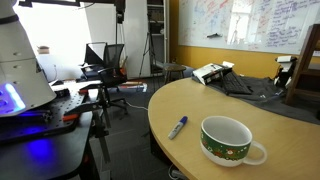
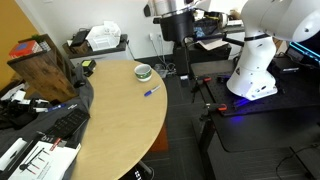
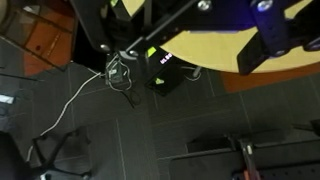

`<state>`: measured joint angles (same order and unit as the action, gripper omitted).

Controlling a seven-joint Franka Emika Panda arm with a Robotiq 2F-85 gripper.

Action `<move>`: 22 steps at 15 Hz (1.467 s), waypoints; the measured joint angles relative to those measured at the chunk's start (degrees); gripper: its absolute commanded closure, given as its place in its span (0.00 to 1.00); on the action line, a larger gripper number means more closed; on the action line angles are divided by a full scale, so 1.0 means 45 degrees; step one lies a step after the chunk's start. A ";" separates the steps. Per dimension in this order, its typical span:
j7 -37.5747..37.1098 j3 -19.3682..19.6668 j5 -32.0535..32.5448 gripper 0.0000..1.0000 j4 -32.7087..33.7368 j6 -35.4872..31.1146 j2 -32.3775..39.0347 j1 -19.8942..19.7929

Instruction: Put the blue marker in the green mug cup

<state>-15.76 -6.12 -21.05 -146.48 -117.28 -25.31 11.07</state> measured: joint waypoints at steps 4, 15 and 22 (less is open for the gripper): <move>0.0000 -0.0115 0.0444 0.00 -0.0011 -0.0104 0.0131 -0.0172; 0.3667 0.0618 0.7878 0.00 0.0276 -0.1992 0.4829 -0.2237; 0.5778 0.0886 0.9009 0.00 0.0970 -0.2444 0.6052 -0.2266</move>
<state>10.24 -2.13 19.49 -142.11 -128.27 1.92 0.88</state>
